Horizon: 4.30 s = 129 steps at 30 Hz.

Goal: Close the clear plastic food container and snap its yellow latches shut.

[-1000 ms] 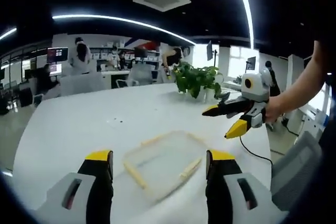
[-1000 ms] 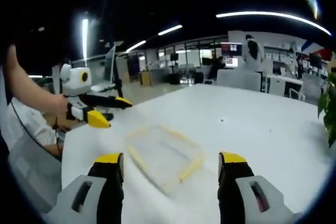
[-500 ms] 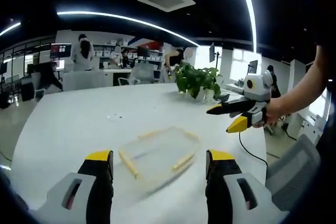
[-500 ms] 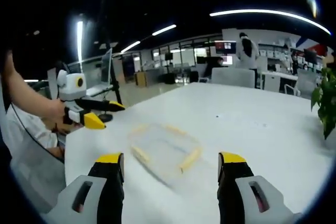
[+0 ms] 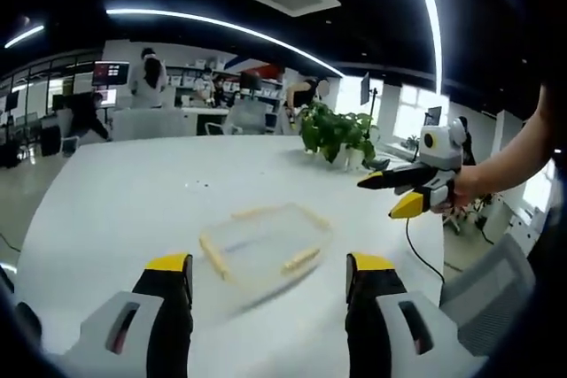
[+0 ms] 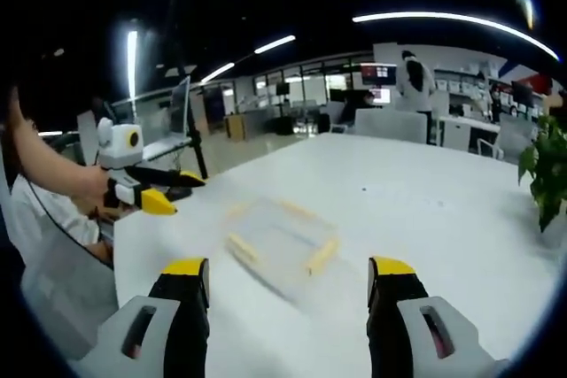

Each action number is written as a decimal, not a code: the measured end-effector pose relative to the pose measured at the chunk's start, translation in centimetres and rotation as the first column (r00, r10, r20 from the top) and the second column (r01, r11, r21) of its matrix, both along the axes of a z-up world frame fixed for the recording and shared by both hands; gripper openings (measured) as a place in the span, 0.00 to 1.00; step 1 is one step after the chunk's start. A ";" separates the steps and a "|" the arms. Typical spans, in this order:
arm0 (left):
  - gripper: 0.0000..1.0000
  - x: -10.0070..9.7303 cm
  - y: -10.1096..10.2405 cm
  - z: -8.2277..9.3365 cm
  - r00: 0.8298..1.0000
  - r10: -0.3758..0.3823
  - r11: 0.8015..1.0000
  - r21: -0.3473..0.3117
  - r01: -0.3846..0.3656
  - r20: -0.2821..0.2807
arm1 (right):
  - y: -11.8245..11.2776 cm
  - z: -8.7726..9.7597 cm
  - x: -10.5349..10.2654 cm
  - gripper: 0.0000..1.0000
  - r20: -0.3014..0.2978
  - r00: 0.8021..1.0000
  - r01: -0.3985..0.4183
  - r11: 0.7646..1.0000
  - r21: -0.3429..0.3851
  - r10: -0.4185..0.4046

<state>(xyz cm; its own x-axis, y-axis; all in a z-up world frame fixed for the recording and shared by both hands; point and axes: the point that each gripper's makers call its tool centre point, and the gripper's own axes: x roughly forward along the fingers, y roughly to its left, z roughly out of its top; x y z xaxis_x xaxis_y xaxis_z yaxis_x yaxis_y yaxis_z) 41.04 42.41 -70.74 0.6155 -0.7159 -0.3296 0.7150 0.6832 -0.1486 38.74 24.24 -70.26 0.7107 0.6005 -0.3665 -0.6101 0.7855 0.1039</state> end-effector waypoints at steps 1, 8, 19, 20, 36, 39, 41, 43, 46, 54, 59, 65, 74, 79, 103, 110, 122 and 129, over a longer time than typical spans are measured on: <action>0.69 -0.2 0.0 0.0 1.000 0.001 1.000 0.000 -0.001 -0.002 | 0.0 0.0 0.0 0.72 -0.001 1.000 0.001 1.000 -0.001 -0.001; 0.69 -1.3 0.7 -0.4 0.999 0.021 1.000 -0.005 -0.021 -0.026 | -0.7 0.1 -0.9 0.71 -0.008 1.000 0.010 1.000 -0.025 -0.010; 0.68 -2.3 2.1 0.5 0.998 0.053 0.998 -0.020 -0.054 -0.023 | -1.8 0.7 -2.5 0.71 -0.002 0.999 0.049 0.999 -0.014 -0.049; 0.68 -2.3 2.3 0.6 0.998 0.057 0.998 -0.023 -0.057 -0.021 | -1.8 0.8 -2.7 0.71 -0.001 0.999 0.051 0.999 -0.015 -0.051; 0.66 -4.6 3.5 1.3 0.995 0.089 0.994 -0.054 -0.091 -0.039 | -3.3 1.7 -5.0 0.71 -0.002 0.996 0.084 0.996 0.006 -0.084; 0.66 -5.2 3.7 1.2 0.995 0.091 0.994 -0.059 -0.094 -0.046 | -3.3 1.5 -5.7 0.71 -0.009 0.996 0.087 0.996 0.007 -0.087; 0.66 -5.5 3.7 1.2 0.994 0.094 0.993 -0.060 -0.097 -0.050 | -3.4 1.5 -6.2 0.71 -0.010 0.996 0.091 0.996 0.009 -0.091; 0.66 -5.8 3.9 1.4 0.994 0.098 0.993 -0.063 -0.100 -0.047 | -3.6 1.5 -6.5 0.71 -0.011 0.995 0.097 0.995 0.013 -0.097; 0.66 -6.1 4.3 1.4 0.993 0.104 0.992 -0.064 -0.107 -0.047 | -3.7 1.5 -7.0 0.71 -0.013 0.995 0.100 0.995 0.012 -0.100; 0.66 -7.2 5.3 1.3 0.992 0.119 0.991 -0.061 -0.122 -0.048 | -3.9 2.0 -8.3 0.70 -0.015 0.993 0.118 0.993 0.032 -0.117; 0.66 -7.8 6.0 1.4 0.990 0.129 0.989 -0.064 -0.132 -0.049 | -3.5 2.3 -9.0 0.70 -0.014 0.993 0.118 0.992 0.036 -0.117; 0.65 -8.4 6.9 1.7 0.989 0.143 0.987 -0.071 -0.146 -0.046 | -3.0 2.9 -9.8 0.70 -0.007 0.993 0.117 0.992 0.050 -0.117; 0.65 -9.2 8.1 1.6 0.982 0.178 0.980 -0.081 -0.182 -0.055 | -2.9 2.9 -11.1 0.70 -0.015 0.992 0.122 0.990 0.069 -0.121; 0.65 -10.0 8.1 1.5 0.981 0.185 0.978 -0.086 -0.190 -0.065 | -2.9 2.9 -11.6 0.70 -0.018 0.992 0.125 0.990 0.067 -0.124; 0.64 -12.6 9.7 0.9 0.964 0.256 0.956 -0.124 -0.264 -0.077 | -0.9 2.9 -14.4 0.71 -0.044 0.992 0.123 0.981 0.147 -0.118; 0.64 -13.5 9.7 1.1 0.961 0.266 0.949 -0.153 -0.275 -0.073 | 0.1 2.8 -15.4 0.72 -0.043 0.993 0.111 0.983 0.145 -0.106; 0.62 -14.3 8.6 1.0 0.965 0.258 0.954 -0.141 -0.263 -0.051 | 1.7 2.5 -16.1 0.73 -0.010 0.994 0.107 0.985 0.136 -0.106; 0.61 -14.3 8.7 0.2 0.966 0.252 0.956 -0.136 -0.259 -0.063 | 2.0 1.9 -16.0 0.73 0.000 0.995 0.097 0.991 0.092 -0.097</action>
<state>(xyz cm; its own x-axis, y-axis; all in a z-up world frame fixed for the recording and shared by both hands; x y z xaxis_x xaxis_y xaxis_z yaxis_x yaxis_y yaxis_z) 26.72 51.10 -70.56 0.7711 -0.5779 -0.2670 0.5098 0.8118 -0.2847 22.69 26.23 -68.41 0.7687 0.5596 -0.3098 -0.5320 0.8282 0.1759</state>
